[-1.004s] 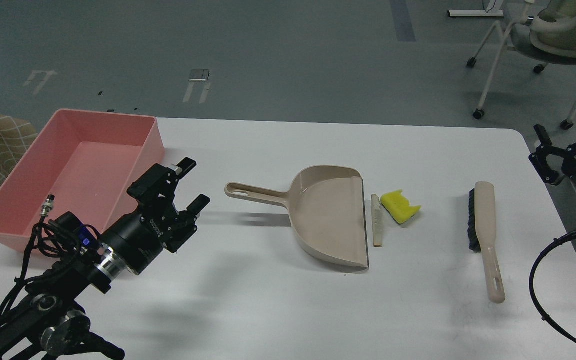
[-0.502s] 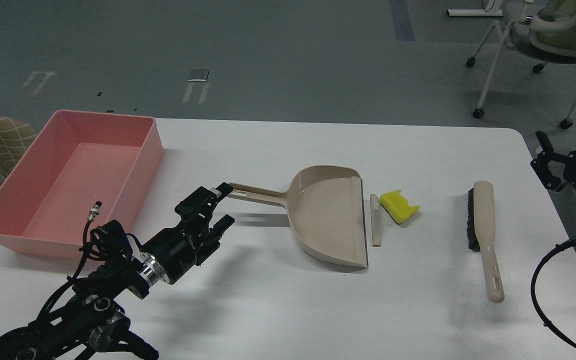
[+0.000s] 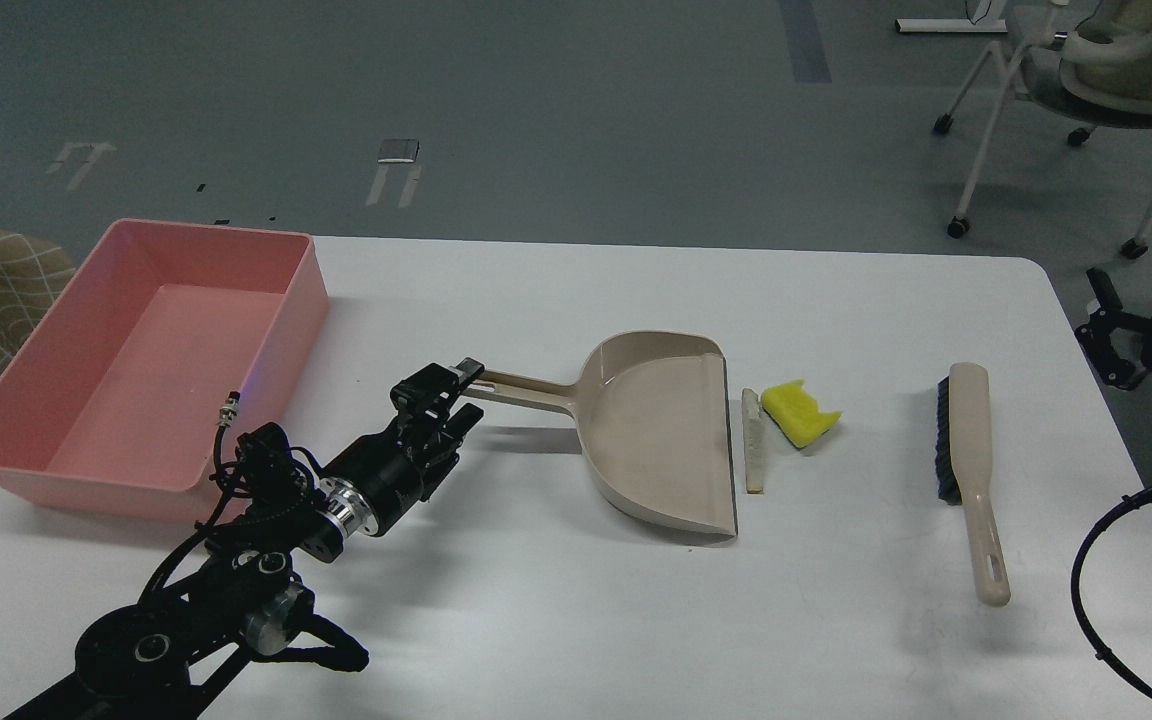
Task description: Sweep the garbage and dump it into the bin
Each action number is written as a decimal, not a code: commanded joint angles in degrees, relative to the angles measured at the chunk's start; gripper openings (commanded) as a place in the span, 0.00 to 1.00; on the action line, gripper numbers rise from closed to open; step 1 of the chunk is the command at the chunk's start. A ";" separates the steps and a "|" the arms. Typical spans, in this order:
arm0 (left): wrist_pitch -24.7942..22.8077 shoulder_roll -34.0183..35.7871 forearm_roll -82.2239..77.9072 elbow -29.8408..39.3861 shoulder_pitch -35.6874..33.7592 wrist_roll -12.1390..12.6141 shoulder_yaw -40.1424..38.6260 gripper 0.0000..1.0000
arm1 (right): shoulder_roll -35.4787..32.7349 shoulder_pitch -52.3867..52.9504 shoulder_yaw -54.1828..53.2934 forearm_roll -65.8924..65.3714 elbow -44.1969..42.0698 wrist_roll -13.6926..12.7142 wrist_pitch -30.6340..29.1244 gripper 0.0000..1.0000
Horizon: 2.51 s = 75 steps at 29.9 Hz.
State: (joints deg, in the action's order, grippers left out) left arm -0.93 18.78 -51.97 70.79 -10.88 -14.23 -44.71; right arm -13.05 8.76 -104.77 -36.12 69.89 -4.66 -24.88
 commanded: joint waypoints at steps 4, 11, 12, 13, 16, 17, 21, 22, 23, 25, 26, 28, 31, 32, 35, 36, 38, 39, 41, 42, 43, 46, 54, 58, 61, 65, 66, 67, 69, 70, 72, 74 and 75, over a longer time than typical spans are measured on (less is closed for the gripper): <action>-0.03 -1.55 0.11 -1.09 -1.15 0.43 -0.03 0.65 | 0.05 -0.06 0.00 0.00 -0.02 0.00 0.01 1.00; -0.12 -2.78 0.11 -3.46 -2.91 -0.01 -0.03 0.68 | 0.22 -0.32 0.00 0.00 -0.02 0.00 0.01 1.00; -0.12 -2.87 0.11 -3.46 -2.91 -0.01 -0.03 0.68 | 0.22 -0.32 0.00 0.09 -0.02 0.00 0.01 1.00; -0.12 -2.87 0.11 -3.46 -2.91 0.08 -0.03 0.68 | 0.22 -0.41 -0.09 0.00 -0.02 0.00 0.01 1.00; -0.12 -2.96 0.11 -3.46 -3.00 0.08 -0.03 0.63 | 0.22 -0.41 -0.09 0.00 -0.02 0.00 0.01 1.00; -0.12 -3.04 0.11 -3.55 -3.00 0.08 -0.03 0.62 | 0.14 -0.41 -0.09 0.00 -0.02 0.00 0.01 1.00; -0.03 -3.66 0.02 -3.46 -3.44 -0.01 -0.03 0.57 | 0.22 -0.59 -0.09 0.00 -0.02 0.00 0.01 1.00; -0.03 -3.66 0.02 -3.46 -3.36 -0.01 0.06 0.57 | 0.22 -0.59 -0.09 0.00 -0.02 0.00 0.01 1.00; -0.03 -3.66 0.02 -3.46 -3.35 0.08 0.06 0.57 | 0.22 -0.59 -0.09 0.00 -0.02 0.00 0.01 1.00; -0.03 -3.66 0.02 -3.55 -3.35 0.08 0.15 0.54 | 0.22 -0.68 -0.09 0.00 -0.02 0.00 0.01 1.00; -0.03 -3.66 0.02 -3.55 -3.44 0.08 0.32 0.52 | 0.22 -0.68 -0.09 0.00 -0.02 0.00 0.01 1.00; 0.05 -3.31 0.02 -3.55 -3.62 -0.01 1.55 0.47 | 0.22 -0.68 -0.09 0.00 -0.02 0.00 0.01 1.00; 0.06 -3.05 0.02 -3.55 -3.88 -0.01 2.96 0.32 | 0.22 -0.76 -0.09 0.00 -0.02 0.00 0.01 1.00; 0.06 -2.96 0.02 -3.55 -3.88 -0.10 3.05 0.26 | 0.22 -0.76 -0.09 0.00 -0.02 0.00 0.01 1.00; 0.06 -2.96 0.02 -3.64 -3.88 -0.10 3.05 0.21 | 0.22 -0.85 -0.09 0.00 -0.02 0.00 0.01 1.00; 0.06 -2.96 0.11 -3.55 -3.97 -0.10 3.05 0.18 | 0.22 -0.85 -0.09 0.00 -0.02 0.00 0.01 1.00; 0.06 -2.87 0.02 -3.55 -3.97 -0.10 3.05 0.16 | 0.22 -0.85 -0.09 0.00 -0.02 0.00 0.01 1.00; 0.06 -2.87 0.11 -3.55 -3.97 -0.18 3.05 0.15 | 0.31 -0.85 -0.09 0.00 -0.02 0.00 0.01 1.00; -0.03 -2.96 0.02 -3.55 -3.97 -0.18 3.05 0.12 | 0.31 -0.85 -0.09 0.00 -0.02 0.00 0.01 1.00; -0.03 -2.96 0.02 -3.55 -3.97 -0.18 3.05 0.11 | 0.22 -0.85 -0.09 0.00 -0.02 0.00 0.01 1.00; -0.03 -2.96 0.02 -3.55 -3.97 -0.18 3.05 0.09 | 0.31 -0.85 -0.09 0.00 -0.02 0.00 0.01 1.00; -0.03 -2.96 -0.06 -3.46 -4.14 -0.18 3.05 0.08 | 0.22 -0.85 -0.09 0.00 0.07 0.00 0.01 1.00; -0.21 0.11 -0.33 -2.50 -5.46 -1.59 3.05 0.05 | -5.66 -1.29 0.09 -2.28 1.83 0.00 -0.26 1.00; -0.38 1.87 -0.33 -2.50 -6.34 -3.70 3.05 0.04 | -11.53 -3.39 0.09 -10.60 5.77 0.61 -0.34 1.00; -0.47 2.84 -0.33 -2.50 -6.43 -3.87 3.05 0.04 | -16.36 -5.94 0.52 -18.50 8.76 0.88 -0.69 1.00; -0.65 3.55 -0.59 -2.50 -6.26 -3.88 3.05 0.04 | -24.19 -12.17 0.79 -31.26 16.66 0.97 -0.96 1.00; -0.65 3.55 -0.59 -2.50 -6.25 -3.88 3.05 0.04 | -24.21 -12.19 0.79 -31.29 16.68 0.97 -0.96 1.00; -0.65 3.55 -0.68 -2.50 -6.17 -3.96 3.31 0.04 | -26.39 -14.10 1.14 -33.38 17.90 0.88 -1.48 1.00; -0.65 3.72 -0.77 -2.58 -6.08 -4.40 4.19 0.05 | -30.51 -16.22 3.41 -35.85 18.70 0.88 -3.12 1.00; -0.65 3.72 -0.77 -2.58 -6.08 -5.19 5.15 0.05 | -32.45 -15.97 7.00 -37.08 19.05 0.88 -3.12 1.00; -0.65 3.90 -0.85 -2.58 -6.34 -5.89 6.30 0.04 | -33.35 -15.36 10.62 -38.75 19.49 0.79 -3.12 1.00; -0.47 3.81 -1.38 -2.58 -6.52 -6.25 6.83 0.04 | -32.91 -14.48 13.44 -42.96 20.55 0.18 -3.12 1.00; -0.47 3.81 -2.08 -2.58 -6.43 -6.25 6.83 0.04 | -32.04 -14.56 14.32 -46.55 20.64 -0.26 -3.12 1.00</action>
State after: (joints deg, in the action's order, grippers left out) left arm -1.54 22.62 -53.02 68.21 -17.23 -20.12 -38.43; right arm -45.75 -6.24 -93.67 -76.23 89.76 -4.04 -27.99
